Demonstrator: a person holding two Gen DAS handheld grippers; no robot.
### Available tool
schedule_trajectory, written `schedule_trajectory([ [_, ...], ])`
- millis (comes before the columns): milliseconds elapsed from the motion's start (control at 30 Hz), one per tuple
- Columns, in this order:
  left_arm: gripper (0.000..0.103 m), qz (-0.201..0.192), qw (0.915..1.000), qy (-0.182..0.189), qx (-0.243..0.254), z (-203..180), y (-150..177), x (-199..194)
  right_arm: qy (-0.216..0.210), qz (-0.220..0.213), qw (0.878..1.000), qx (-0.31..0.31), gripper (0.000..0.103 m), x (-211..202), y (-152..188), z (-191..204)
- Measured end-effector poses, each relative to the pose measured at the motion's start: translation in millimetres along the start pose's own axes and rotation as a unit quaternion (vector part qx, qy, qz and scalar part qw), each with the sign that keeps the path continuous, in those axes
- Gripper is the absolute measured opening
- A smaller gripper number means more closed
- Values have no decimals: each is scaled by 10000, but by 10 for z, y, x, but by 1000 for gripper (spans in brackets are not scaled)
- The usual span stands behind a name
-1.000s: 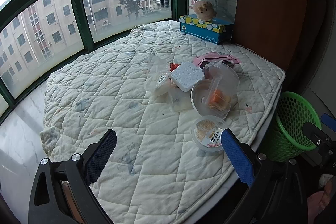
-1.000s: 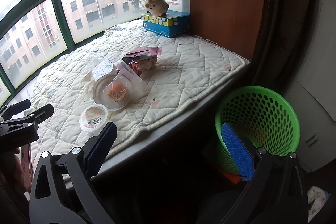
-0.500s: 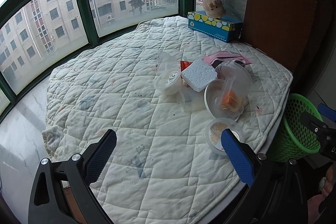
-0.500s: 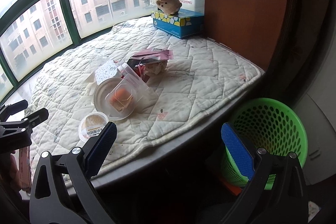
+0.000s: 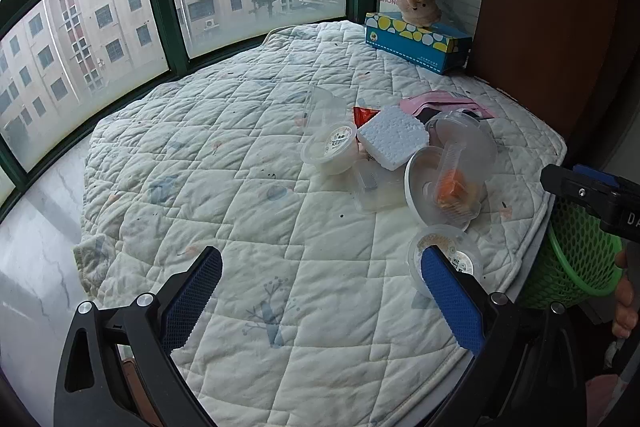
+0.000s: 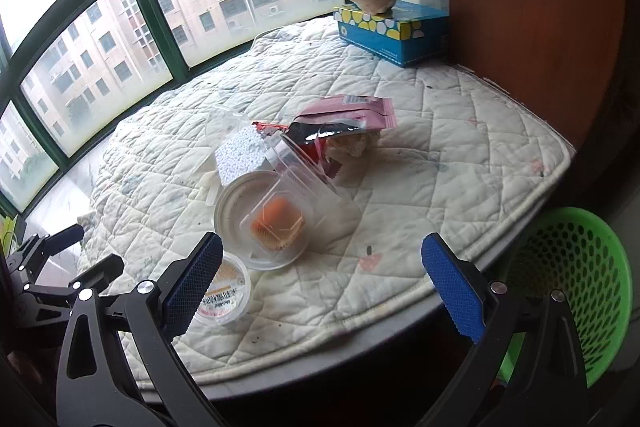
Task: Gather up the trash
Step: 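Reach the right gripper to the clear plastic cup and grasp its rim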
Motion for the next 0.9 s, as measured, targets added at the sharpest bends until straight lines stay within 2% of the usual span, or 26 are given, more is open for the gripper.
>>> schedule_trajectory([
  [300, 97, 123, 9999, 16, -71, 81, 32, 108, -158, 129, 9991, -369, 95, 375, -328, 155],
  [500, 97, 185, 9998, 35, -90, 96, 31, 167, -430, 482, 9970, -432, 89, 692, -429, 191],
  [667, 97, 204, 9997, 123, -24, 38, 41, 191, -560, 773, 9945, -428, 70, 918, -437, 198],
  [833, 97, 231, 9991, 355, 82, -57, 53, 189, -706, 865, 9936, -190, 40, 984, -488, 106],
  [900, 97, 234, 9985, 469, 172, -127, 62, 181, -709, 842, 9939, -93, 34, 969, -509, 41],
])
Point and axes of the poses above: each gripper's, at about its wrist camera, not at the fingertips, and x roughly the way its jaws point, z to its left, y to its underside, the point moved 6 cm from there along x, roughly the way its jaws point, and after that the axes turned 5 degrees about -z, right-handed, at the moved point
